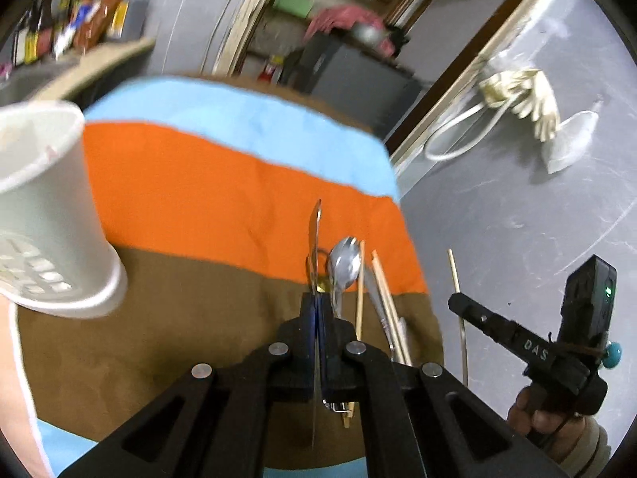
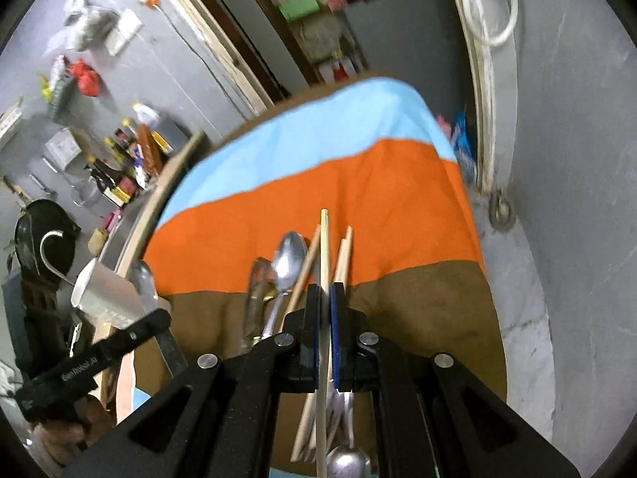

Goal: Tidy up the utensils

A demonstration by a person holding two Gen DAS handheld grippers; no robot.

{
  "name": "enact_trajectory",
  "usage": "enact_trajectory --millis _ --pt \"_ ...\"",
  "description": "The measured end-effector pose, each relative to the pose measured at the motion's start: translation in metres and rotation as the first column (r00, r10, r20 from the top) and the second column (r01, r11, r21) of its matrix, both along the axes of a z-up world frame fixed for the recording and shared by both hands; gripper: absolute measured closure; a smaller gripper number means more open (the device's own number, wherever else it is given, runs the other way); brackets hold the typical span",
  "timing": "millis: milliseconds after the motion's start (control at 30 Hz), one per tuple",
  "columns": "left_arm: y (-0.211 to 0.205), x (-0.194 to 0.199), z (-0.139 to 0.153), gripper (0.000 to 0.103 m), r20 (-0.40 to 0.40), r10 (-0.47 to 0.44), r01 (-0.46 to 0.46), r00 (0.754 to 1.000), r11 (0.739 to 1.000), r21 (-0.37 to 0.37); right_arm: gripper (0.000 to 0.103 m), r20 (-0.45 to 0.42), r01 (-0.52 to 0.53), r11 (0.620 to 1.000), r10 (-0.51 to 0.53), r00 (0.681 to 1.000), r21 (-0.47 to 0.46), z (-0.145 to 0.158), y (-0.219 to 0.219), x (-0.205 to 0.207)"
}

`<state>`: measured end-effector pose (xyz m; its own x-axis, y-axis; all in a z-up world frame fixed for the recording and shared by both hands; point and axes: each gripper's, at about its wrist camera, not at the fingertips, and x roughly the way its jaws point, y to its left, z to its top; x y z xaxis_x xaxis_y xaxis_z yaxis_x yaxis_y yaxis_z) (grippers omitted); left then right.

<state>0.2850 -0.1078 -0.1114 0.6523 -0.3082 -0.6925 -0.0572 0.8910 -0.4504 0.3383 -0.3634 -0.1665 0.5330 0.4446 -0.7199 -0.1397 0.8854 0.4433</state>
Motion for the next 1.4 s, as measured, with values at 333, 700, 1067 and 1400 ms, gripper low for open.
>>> enact_trajectory --millis 333,700,1067,1400 --pt "0.040 -0.019 0.059 0.101 0.160 0.022 -0.024 0.987 1.000 0.011 0.099 0.246 -0.019 0.995 -0.006 0.969 0.098 0.065 0.029 -0.042" --pt "0.111 -0.052 0.125 0.101 0.229 0.044 -0.053 0.973 0.998 0.036 0.099 0.546 -0.133 0.981 0.036 0.837 0.139 0.142 0.104 -0.052" --pt "0.201 -0.090 0.176 0.101 0.286 0.125 -0.149 0.950 0.987 0.066 0.099 0.657 -0.191 0.953 -0.011 0.754 0.234 0.182 0.191 -0.043" --pt "0.256 -0.075 0.147 0.101 0.196 0.193 -0.221 0.961 0.967 0.129 0.099 0.680 -0.147 0.954 -0.073 0.730 0.260 0.165 0.255 -0.032"
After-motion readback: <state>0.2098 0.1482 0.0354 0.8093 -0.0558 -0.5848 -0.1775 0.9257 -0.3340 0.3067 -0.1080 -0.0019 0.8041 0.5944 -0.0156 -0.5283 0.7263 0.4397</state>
